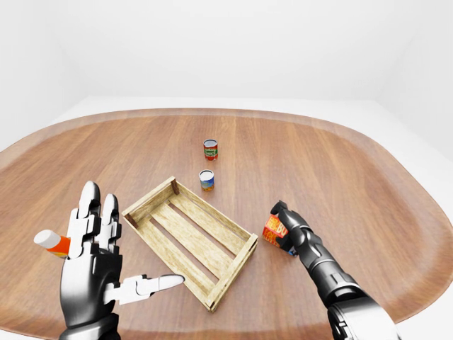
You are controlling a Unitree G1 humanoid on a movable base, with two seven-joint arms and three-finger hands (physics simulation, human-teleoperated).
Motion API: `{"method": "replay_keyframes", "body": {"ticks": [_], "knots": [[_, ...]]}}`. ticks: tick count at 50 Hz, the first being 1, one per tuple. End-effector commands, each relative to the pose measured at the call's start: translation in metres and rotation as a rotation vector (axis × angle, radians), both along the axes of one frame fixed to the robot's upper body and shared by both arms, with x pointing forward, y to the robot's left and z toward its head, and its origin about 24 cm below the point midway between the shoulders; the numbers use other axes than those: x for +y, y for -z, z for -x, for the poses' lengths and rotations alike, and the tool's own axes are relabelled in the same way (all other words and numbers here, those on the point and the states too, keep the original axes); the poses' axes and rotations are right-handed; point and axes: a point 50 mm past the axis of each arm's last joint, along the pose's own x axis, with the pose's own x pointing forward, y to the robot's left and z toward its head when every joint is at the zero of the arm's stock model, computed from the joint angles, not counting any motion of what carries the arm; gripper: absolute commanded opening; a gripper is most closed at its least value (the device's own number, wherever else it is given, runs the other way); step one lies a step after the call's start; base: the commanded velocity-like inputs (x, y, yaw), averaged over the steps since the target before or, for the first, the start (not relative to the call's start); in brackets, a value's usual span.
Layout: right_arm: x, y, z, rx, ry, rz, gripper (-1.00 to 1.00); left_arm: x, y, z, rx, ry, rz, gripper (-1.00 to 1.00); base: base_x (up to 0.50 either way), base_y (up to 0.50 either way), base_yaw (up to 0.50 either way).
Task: Pick up the butter and put it in the tray.
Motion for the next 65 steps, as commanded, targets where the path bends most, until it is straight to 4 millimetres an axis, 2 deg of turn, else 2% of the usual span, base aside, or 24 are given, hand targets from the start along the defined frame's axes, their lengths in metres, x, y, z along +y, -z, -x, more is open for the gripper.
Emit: {"method": "replay_keyframes", "body": {"ticks": [1, 6, 16, 18, 25, 28, 39, 44, 51, 54, 56, 65], "knots": [[-0.006, 0.035, 0.037, 0.141, 0.02, -0.018, -1.0, 0.0, 0.0, 0.0, 0.001, -0.001, 0.001, 1.0, 0.0, 0.0, 0.0], [-0.007, 0.028, 0.033, 0.096, 0.035, -0.031, -1.0, 0.0, 0.0, 0.0, 0.001, -0.001, 0.001, 1.0, 0.0, 0.0, 0.0], [-0.005, -0.014, 0.015, -0.137, 0.033, -0.075, -1.0, 0.0, 0.0, 0.0, -0.001, 0.0, 0.001, 1.0, 0.0, 0.0, 0.0], [-0.005, -0.018, 0.014, -0.154, 0.031, -0.076, -1.0, 0.0, 0.0, 0.0, -0.001, -0.001, 0.001, 1.0, 0.0, 0.0, 0.0], [-0.005, -0.053, 0.006, -0.323, 0.028, -0.085, -1.0, 0.0, 0.0, 0.0, -0.001, -0.001, 0.001, 1.0, 0.0, 0.0, 0.0], [-0.004, -0.059, 0.005, -0.352, 0.021, -0.087, -1.0, 0.0, 0.0, 0.0, -0.001, -0.001, 0.001, 1.0, 0.0, 0.0, 0.0], [0.004, -0.094, 0.008, -0.479, -0.049, -0.042, -1.0, 0.0, 0.0, 0.0, -0.002, -0.001, 0.002, 1.0, 0.0, 0.0, 0.0], [0.01, -0.119, 0.012, -0.576, -0.082, -0.022, -1.0, 0.0, 0.0, 0.001, -0.002, 0.0, 0.001, 1.0, 0.0, 0.0, 0.0], [0.019, -0.14, 0.017, -0.638, -0.133, 0.024, -1.0, 0.0, 0.0, 0.001, -0.003, 0.0, 0.002, 1.0, 0.0, 0.0, 0.0], [0.03, -0.154, 0.024, -0.673, -0.185, 0.053, -1.0, 0.0, 0.0, 0.001, -0.003, 0.001, 0.001, 1.0, 0.0, 0.0, 0.0], [0.043, -0.171, 0.032, -0.713, -0.246, 0.123, -1.0, 0.0, 0.0, 0.001, -0.003, 0.002, 0.001, 1.0, 0.0, 0.0, 0.0], [0.052, -0.194, 0.034, -0.767, -0.245, 0.196, -1.0, 0.001, 0.0, 0.001, -0.002, 0.0, 0.003, 1.0, 0.0, 0.0, 0.0]]}}
